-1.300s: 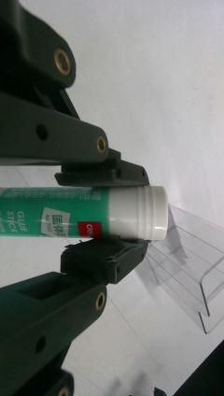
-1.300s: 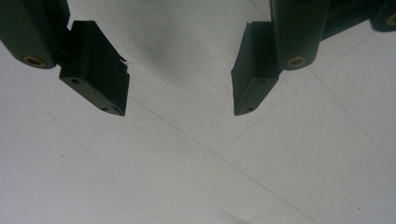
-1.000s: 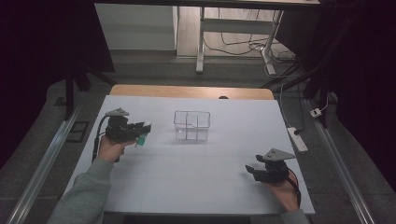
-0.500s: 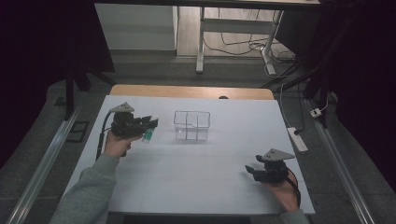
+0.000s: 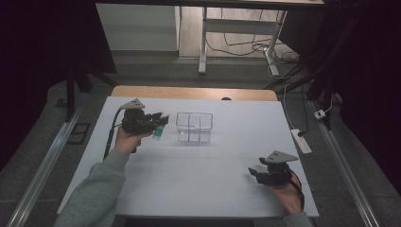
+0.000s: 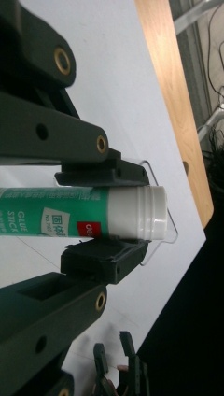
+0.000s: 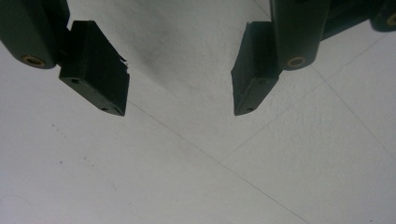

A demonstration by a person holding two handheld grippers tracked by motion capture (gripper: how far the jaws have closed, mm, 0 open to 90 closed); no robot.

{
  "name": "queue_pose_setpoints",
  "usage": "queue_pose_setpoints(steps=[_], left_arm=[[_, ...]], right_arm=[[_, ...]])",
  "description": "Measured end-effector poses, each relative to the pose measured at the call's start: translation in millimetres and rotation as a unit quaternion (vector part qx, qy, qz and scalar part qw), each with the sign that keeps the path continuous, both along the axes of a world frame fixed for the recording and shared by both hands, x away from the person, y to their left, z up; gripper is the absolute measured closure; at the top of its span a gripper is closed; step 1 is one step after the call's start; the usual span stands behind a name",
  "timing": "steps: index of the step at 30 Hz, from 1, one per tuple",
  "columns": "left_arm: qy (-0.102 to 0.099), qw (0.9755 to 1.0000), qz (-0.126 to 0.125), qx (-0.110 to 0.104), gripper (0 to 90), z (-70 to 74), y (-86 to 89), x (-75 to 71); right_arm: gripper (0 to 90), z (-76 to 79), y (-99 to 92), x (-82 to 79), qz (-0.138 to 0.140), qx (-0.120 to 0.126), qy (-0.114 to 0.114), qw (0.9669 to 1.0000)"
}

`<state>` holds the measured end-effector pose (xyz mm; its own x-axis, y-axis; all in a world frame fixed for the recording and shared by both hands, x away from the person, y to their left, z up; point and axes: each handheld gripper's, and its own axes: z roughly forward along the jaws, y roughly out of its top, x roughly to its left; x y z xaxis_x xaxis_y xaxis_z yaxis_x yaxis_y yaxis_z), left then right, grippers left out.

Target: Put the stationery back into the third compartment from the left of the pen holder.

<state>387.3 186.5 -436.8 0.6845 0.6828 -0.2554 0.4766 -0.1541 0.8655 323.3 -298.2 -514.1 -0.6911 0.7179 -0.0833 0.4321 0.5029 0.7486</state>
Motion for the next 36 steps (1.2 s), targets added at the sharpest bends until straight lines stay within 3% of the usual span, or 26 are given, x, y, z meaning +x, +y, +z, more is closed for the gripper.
queue_pose_setpoints(steps=[6, 36], left_arm=[[-0.004, 0.9999, -0.003, -0.012, 64.6, 2.7, -9.7, 6.7], [-0.015, 0.9995, -0.026, -0.013, 64.6, 15.9, -50.1, 28.0]], right_arm=[[36.2, -0.8, 0.3, 0.3, -0.001, -0.002, 0.002, 1.0000], [36.1, -1.5, 0.4, 0.6, -0.002, -0.003, 0.000, 1.0000]])
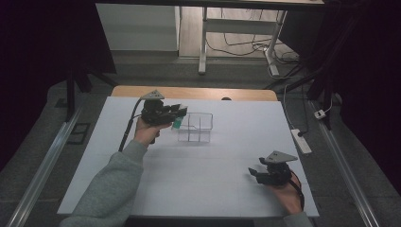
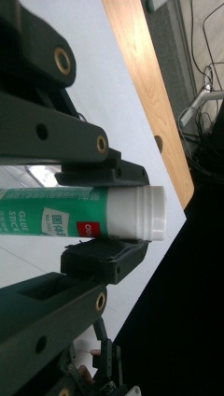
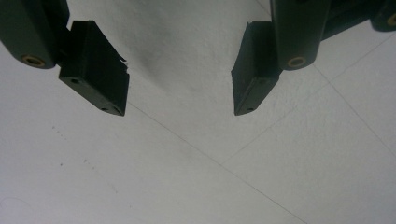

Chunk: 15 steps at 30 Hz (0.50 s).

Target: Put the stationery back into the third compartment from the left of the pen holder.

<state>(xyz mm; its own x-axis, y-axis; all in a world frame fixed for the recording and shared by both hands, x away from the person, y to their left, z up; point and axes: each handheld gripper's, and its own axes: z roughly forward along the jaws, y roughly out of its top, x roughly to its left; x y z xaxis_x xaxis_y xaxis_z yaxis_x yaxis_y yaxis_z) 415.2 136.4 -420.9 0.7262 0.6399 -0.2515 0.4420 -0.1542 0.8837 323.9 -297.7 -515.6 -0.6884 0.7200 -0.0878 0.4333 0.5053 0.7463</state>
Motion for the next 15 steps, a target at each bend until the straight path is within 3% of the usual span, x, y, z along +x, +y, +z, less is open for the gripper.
queue_pose_setpoints(steps=[15], left_arm=[[0.006, 1.0000, -0.005, 0.002, 64.6, 1.5, -21.1, 17.8]], right_arm=[[35.3, 0.0, 0.5, -0.4, 0.004, -0.002, -0.002, 1.0000]])
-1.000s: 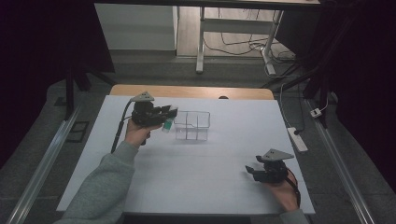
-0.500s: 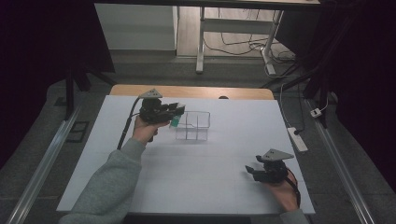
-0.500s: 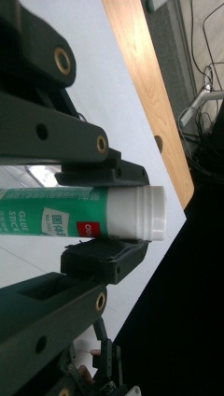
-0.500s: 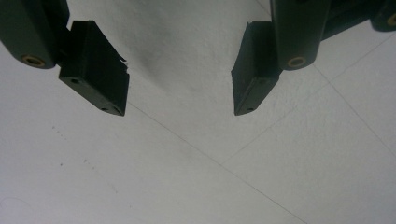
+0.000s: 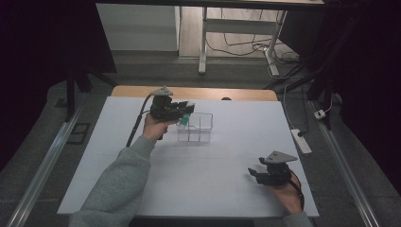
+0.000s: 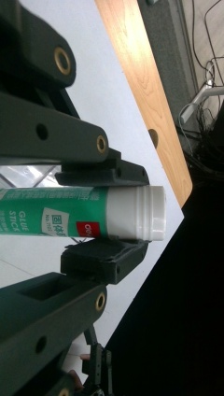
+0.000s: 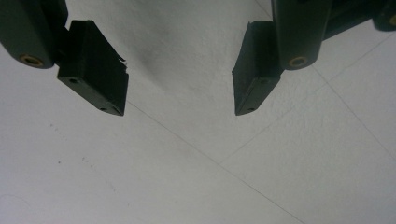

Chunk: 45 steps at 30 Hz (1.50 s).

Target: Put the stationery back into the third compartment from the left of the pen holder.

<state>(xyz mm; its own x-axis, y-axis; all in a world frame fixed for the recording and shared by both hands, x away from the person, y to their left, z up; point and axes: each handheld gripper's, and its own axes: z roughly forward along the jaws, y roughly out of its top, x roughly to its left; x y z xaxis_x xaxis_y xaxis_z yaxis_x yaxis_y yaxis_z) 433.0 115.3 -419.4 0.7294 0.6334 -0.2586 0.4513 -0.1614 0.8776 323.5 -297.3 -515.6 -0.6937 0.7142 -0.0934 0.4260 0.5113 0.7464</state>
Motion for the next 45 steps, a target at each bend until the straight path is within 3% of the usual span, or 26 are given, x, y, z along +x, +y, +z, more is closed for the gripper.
queue_pose_setpoints(steps=[6, 17, 28, 43, 45], left_arm=[[0.000, 0.9999, -0.010, -0.008, 64.6, 1.4, -10.8, 3.4], [-0.006, 0.9997, -0.020, 0.008, 64.6, 4.5, -37.9, 15.0], [-0.001, 0.9996, -0.024, 0.015, 64.4, -1.5, -59.6, 27.1], [-0.001, 0.9996, -0.020, 0.022, 64.0, -5.4, -70.9, 35.8], [-0.006, 0.9997, -0.010, 0.023, 59.6, -6.3, -70.7, 35.6]], right_arm=[[35.1, -0.5, 0.0, 0.4, 0.000, 0.000, 0.002, 1.0000], [35.0, -0.5, 0.0, 0.4, 0.001, 0.001, 0.002, 1.0000], [35.0, -1.0, -0.4, 0.6, 0.002, -0.001, 0.003, 1.0000], [35.0, -2.2, -0.5, 1.2, 0.002, -0.003, 0.007, 1.0000], [35.0, -2.3, -0.4, 1.1, 0.002, -0.003, 0.008, 1.0000]])
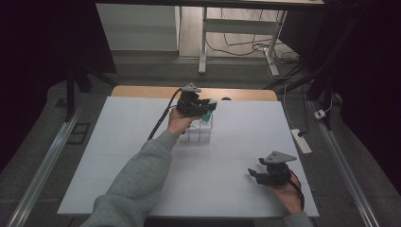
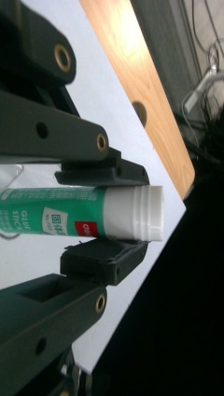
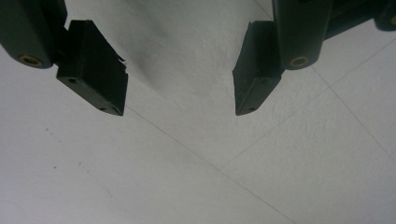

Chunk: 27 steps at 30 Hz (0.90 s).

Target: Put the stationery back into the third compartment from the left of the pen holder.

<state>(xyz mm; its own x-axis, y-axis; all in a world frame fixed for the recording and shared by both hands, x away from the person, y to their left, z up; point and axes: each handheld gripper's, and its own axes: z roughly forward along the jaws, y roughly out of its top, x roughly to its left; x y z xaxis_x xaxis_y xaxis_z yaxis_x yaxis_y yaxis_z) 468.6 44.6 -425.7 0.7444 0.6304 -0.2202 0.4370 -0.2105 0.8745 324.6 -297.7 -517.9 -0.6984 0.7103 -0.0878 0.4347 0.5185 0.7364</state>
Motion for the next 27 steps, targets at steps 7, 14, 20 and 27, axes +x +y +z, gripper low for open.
queue_pose_setpoints(steps=[7, 14, 20, 27], left_arm=[[0.014, 0.9998, -0.016, -0.006, 42.5, -0.4, 12.1, -1.1], [0.012, 0.9995, -0.027, 0.015, 41.6, -7.1, 23.0, -7.7], [0.014, 0.9992, -0.036, 0.011, 41.6, -12.0, 36.5, -15.8], [0.001, 0.9990, -0.033, 0.029, 41.4, -16.9, 53.0, -34.0]], right_arm=[[35.0, 0.1, -0.5, -0.4, -0.002, -0.001, 0.000, 1.0000], [35.0, 0.0, -0.5, -0.3, -0.001, -0.002, -0.001, 1.0000], [35.0, -0.3, -0.4, -0.1, -0.002, -0.002, 0.000, 1.0000], [35.0, -0.2, -0.6, -0.4, -0.004, -0.003, -0.001, 1.0000]])
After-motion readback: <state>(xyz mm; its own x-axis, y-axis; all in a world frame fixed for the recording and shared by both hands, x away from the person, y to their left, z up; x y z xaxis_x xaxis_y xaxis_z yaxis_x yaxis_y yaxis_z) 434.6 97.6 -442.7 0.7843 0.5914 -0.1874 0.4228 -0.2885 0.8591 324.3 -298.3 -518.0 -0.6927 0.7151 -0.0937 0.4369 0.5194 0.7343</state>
